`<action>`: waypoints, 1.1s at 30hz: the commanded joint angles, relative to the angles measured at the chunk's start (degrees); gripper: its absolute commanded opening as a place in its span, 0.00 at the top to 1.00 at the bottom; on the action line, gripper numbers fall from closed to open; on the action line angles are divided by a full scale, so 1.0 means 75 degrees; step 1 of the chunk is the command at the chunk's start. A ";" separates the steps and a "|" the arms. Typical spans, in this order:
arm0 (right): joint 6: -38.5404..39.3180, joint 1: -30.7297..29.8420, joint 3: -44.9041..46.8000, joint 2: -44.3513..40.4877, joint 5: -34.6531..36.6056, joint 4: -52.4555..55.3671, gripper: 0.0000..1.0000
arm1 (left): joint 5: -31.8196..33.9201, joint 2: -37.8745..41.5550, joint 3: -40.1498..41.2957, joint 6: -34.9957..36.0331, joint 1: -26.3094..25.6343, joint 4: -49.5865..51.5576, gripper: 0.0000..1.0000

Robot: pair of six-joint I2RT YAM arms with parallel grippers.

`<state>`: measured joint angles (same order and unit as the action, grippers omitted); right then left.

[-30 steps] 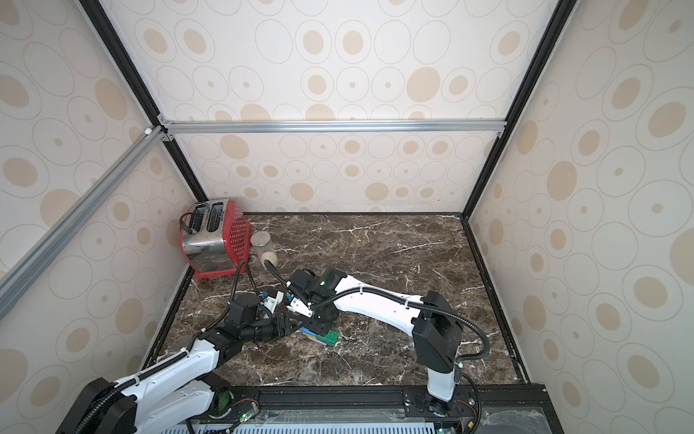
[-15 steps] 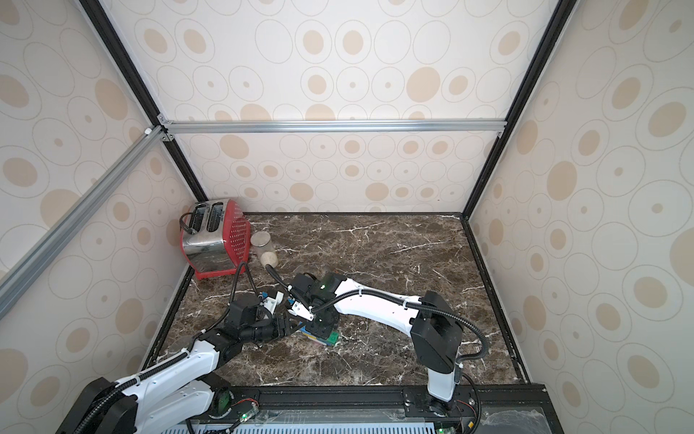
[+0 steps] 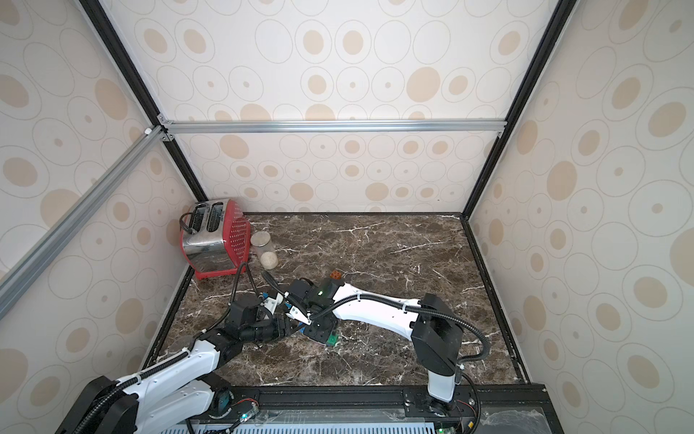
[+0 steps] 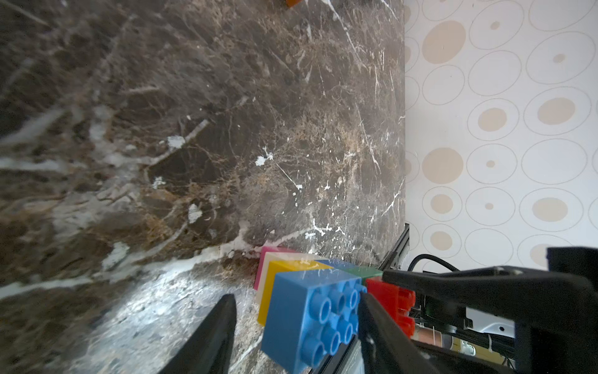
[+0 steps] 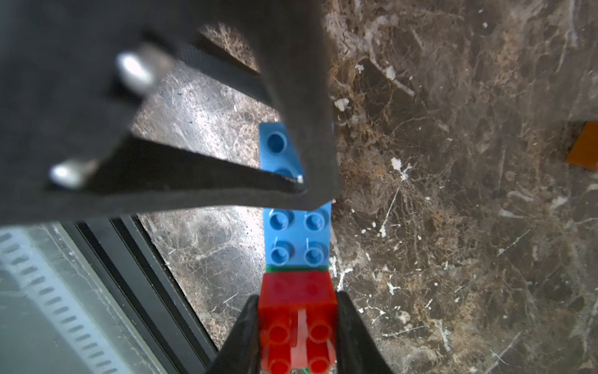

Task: Assemble a heart with lego
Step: Assemble the lego brick with the lego brick.

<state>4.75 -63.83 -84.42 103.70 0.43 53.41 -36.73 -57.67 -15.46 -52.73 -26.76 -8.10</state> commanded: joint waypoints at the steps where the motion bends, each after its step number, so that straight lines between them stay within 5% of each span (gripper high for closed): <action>1: -0.0068 -0.0164 0.0049 0.0083 0.0195 0.0423 0.72 | 0.0093 -0.0039 -0.0012 0.0056 -0.0064 0.0042 0.40; 12: -0.0161 -0.0134 0.0644 0.0130 0.0970 0.0005 0.73 | 0.0180 0.0000 -0.0023 0.0105 -0.0064 0.0113 0.40; 22: -0.0209 0.0130 0.0777 0.0422 0.0219 -0.0064 0.73 | 0.0208 0.0351 0.0105 0.0022 -0.0064 0.0209 0.41; 33: -0.0163 0.0132 0.0855 0.0529 0.0696 -0.0076 0.73 | 0.0397 0.0599 -0.0105 0.0221 -0.0065 0.0840 0.40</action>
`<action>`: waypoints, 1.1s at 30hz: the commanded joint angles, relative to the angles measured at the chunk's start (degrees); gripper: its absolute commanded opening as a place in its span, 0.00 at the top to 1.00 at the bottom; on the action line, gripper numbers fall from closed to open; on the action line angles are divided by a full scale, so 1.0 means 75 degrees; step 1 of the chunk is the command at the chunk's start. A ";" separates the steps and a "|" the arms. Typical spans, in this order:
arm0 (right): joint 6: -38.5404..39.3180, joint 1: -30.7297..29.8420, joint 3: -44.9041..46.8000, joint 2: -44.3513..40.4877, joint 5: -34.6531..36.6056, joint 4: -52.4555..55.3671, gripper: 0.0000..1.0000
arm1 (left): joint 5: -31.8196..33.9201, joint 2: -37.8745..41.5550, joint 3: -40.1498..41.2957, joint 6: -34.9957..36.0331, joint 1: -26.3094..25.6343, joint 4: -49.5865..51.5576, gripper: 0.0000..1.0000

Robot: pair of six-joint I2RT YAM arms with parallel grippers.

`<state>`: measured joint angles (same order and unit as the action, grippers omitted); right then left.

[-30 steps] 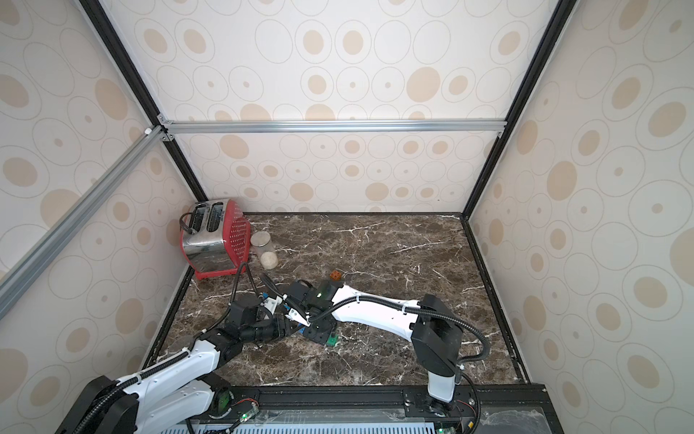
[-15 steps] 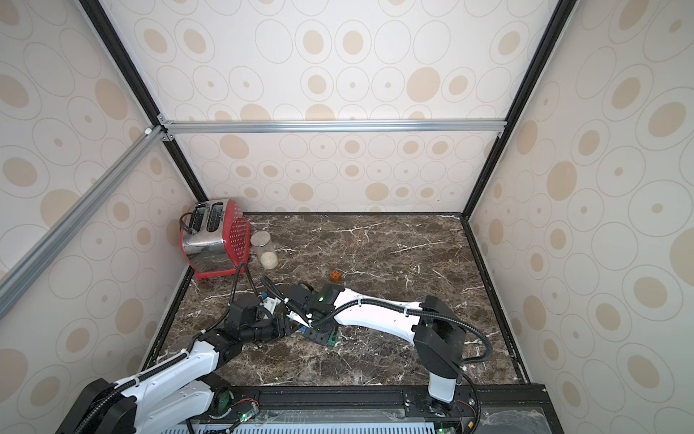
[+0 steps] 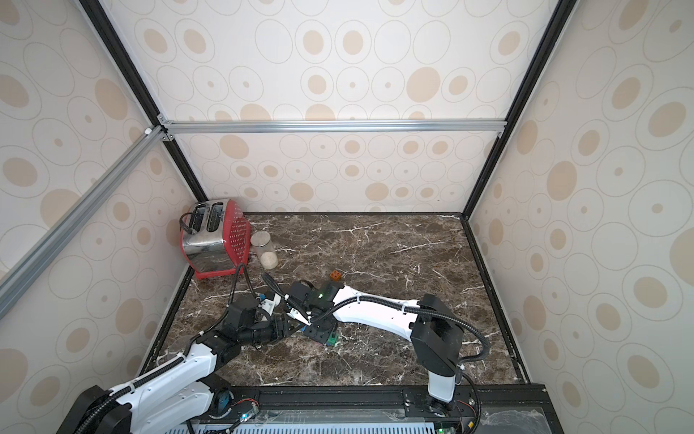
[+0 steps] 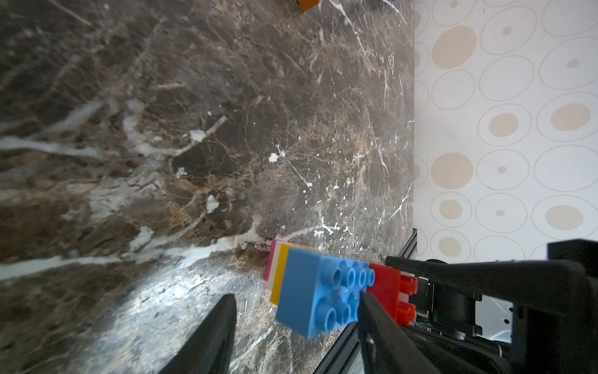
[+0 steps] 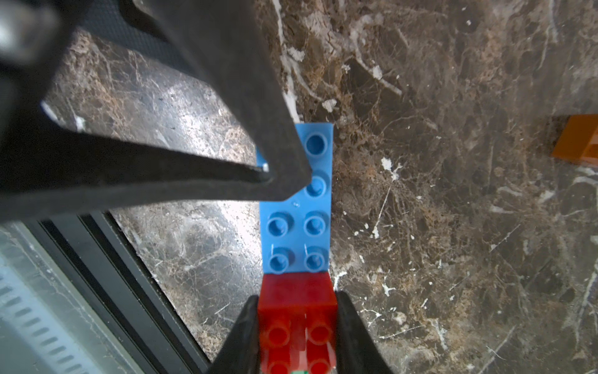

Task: Assemble a heart with lego
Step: Assemble the lego brick with the lego brick, then pick up the lego brick from the center of the board.

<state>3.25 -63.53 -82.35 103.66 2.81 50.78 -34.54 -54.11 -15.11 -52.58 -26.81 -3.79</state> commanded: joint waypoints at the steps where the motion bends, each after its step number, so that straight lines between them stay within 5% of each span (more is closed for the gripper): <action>1: 0.0068 0.0105 0.0595 0.0453 0.0350 0.0192 0.72 | 0.0115 0.0138 -0.0164 0.0202 -0.0058 0.0302 0.40; 22: 0.0441 0.0466 0.0120 -0.0799 -0.0493 -0.0058 0.38 | 0.0387 0.0391 -0.0772 0.0480 -0.0058 0.1068 0.38; 33: -0.0261 0.2244 -0.0405 -0.0214 0.0372 -0.0813 0.35 | 0.1052 0.0952 -0.0833 0.0445 0.0963 0.1890 0.37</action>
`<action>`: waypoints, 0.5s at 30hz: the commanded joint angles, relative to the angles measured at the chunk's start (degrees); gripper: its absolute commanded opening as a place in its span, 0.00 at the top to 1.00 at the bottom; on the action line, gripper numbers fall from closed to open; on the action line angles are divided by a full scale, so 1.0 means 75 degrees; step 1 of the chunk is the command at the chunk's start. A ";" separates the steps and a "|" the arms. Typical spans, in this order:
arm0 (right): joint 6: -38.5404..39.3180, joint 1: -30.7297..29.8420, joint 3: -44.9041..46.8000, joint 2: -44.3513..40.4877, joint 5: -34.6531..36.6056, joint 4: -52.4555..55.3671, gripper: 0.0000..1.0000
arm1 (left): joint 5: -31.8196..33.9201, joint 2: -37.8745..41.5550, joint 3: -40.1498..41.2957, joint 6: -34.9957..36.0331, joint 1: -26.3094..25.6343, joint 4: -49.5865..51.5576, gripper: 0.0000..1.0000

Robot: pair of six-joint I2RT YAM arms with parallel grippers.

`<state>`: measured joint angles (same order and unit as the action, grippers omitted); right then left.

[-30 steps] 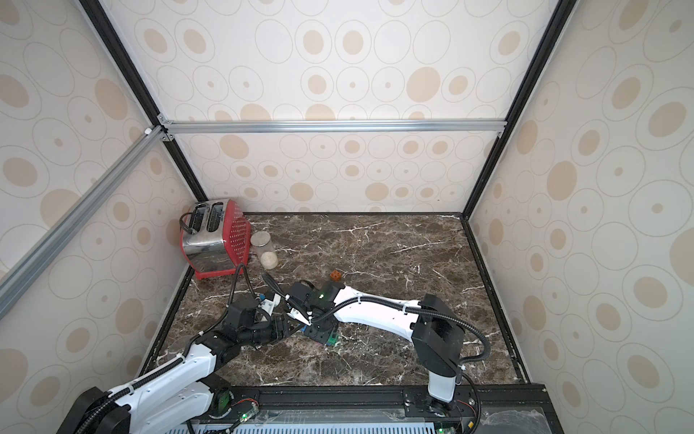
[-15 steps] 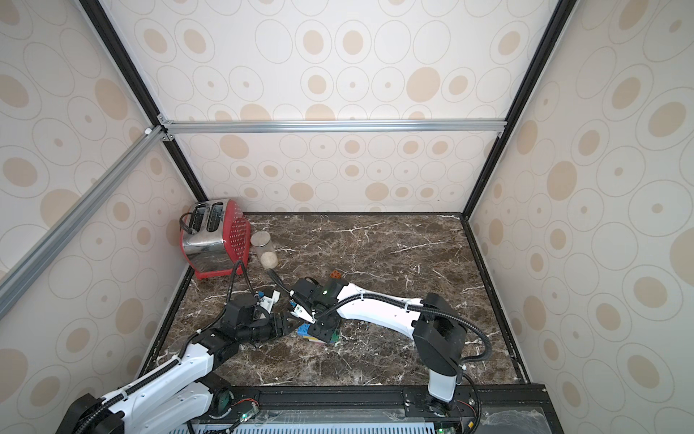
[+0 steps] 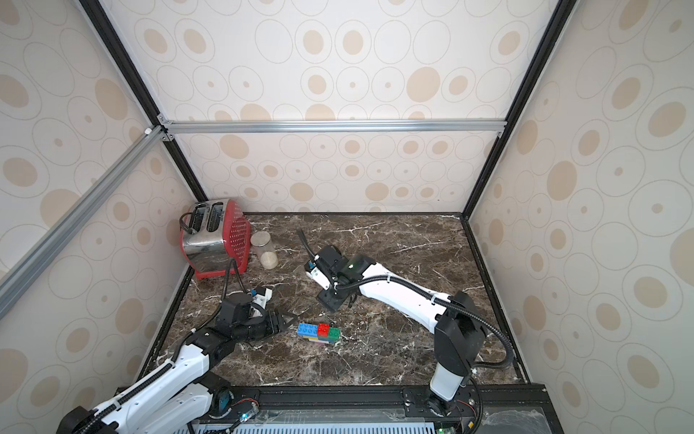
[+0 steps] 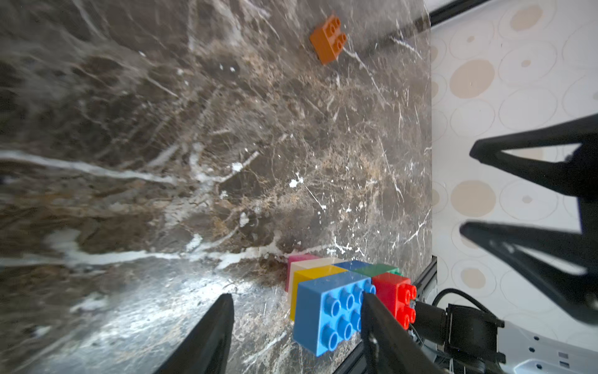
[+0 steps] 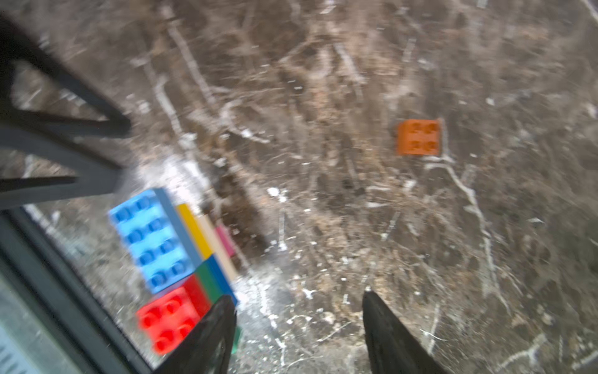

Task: Assemble a heart with lego
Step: Pick up the lego brick from the center of the board.

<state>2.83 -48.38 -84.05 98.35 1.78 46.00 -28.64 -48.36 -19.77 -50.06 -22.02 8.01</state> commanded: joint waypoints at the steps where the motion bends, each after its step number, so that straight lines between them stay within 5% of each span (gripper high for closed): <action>1: -0.0107 0.0293 -0.0283 0.0690 0.0549 -0.0222 0.35 | 0.0285 0.0181 -0.0240 0.0144 0.0393 0.0339 0.37; 15: 0.1524 0.1216 -0.2452 0.3719 -0.0017 -0.0493 0.24 | 0.0024 -0.1167 -0.0610 0.0426 0.0417 -0.0159 0.35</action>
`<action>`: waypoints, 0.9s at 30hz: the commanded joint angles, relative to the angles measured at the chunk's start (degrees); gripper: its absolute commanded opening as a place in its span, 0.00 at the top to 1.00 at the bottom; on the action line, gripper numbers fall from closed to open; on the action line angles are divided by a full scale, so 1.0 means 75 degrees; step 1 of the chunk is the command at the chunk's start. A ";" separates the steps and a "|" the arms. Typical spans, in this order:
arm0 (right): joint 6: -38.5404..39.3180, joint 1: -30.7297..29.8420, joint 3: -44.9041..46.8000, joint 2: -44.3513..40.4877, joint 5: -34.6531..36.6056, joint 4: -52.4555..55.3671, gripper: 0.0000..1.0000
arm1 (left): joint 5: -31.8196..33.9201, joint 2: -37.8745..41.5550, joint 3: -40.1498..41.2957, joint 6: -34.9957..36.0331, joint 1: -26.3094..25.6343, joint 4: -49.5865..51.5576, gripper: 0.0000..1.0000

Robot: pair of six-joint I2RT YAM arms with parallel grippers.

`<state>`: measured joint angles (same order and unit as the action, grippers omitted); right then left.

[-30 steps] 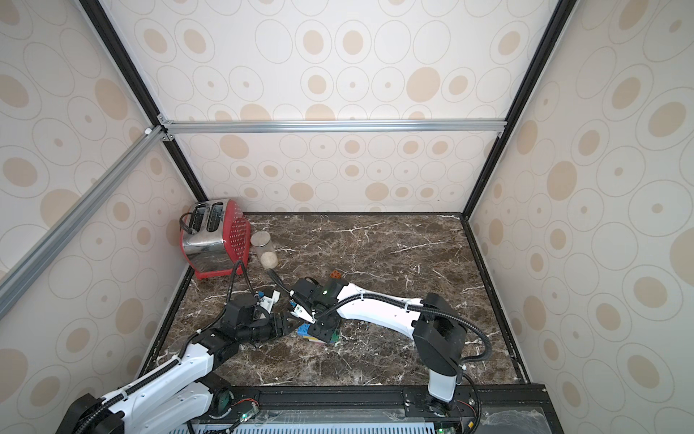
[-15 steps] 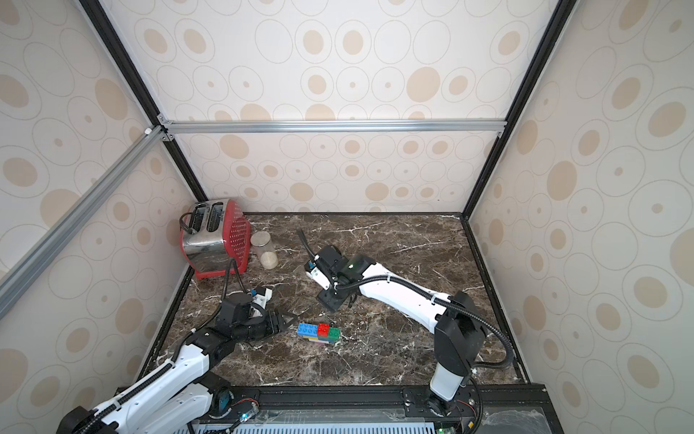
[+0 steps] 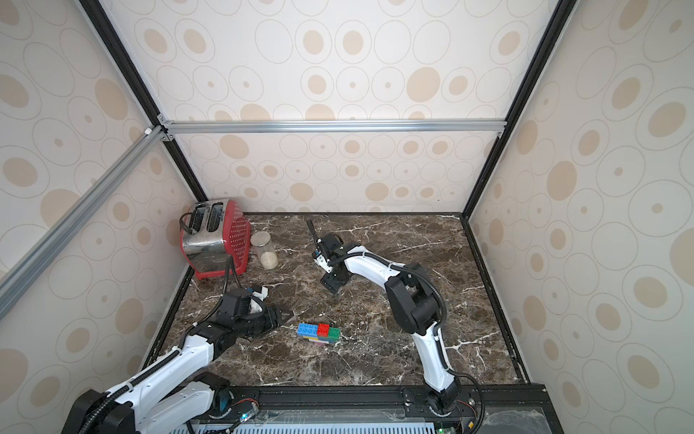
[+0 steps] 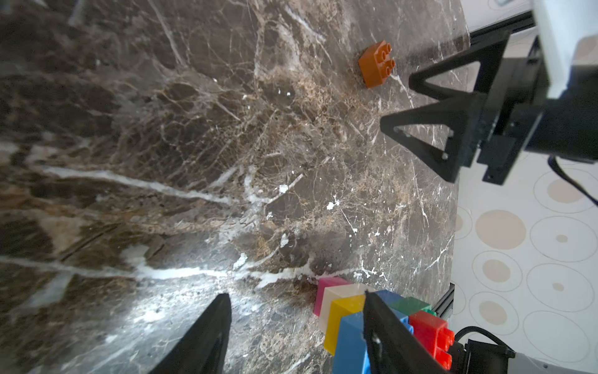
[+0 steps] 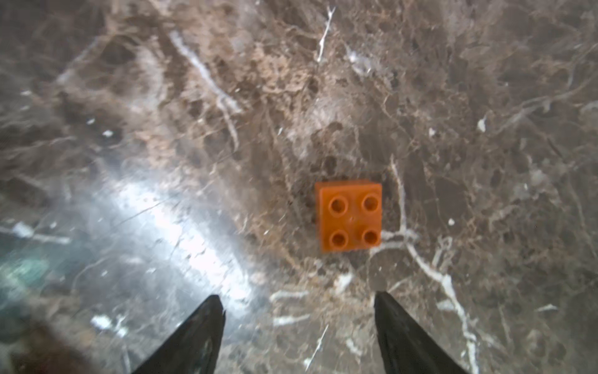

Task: Assemble a heart with lego
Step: Pick up the lego brick from the center of the board.

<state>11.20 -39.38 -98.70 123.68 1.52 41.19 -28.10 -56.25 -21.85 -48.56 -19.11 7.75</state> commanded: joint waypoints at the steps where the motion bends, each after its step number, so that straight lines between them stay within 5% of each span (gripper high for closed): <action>1: 0.0382 0.0046 -0.0680 0.0527 0.0062 0.0178 0.24 | -0.0060 -0.0175 -0.0345 0.0217 0.0038 -0.0147 0.35; 9: 0.0416 0.0198 -0.1451 0.1309 -0.0065 0.0355 0.30 | -0.0051 -0.0359 -0.0345 0.0186 0.0032 -0.0211 0.35; 14: 0.0308 0.0211 -0.1475 0.1391 -0.0041 0.0297 0.50 | -0.0027 -0.0352 -0.0322 0.0160 0.0029 -0.0200 0.35; 27: 0.0239 0.0148 -0.1069 0.0465 -0.0192 0.0550 0.70 | 0.0024 -0.0078 -0.0184 0.0109 0.0029 -0.0109 0.35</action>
<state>12.71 -37.91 -107.98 132.16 1.10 42.68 -28.16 -58.00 -22.33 -48.36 -19.07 6.52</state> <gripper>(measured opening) 0.340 0.649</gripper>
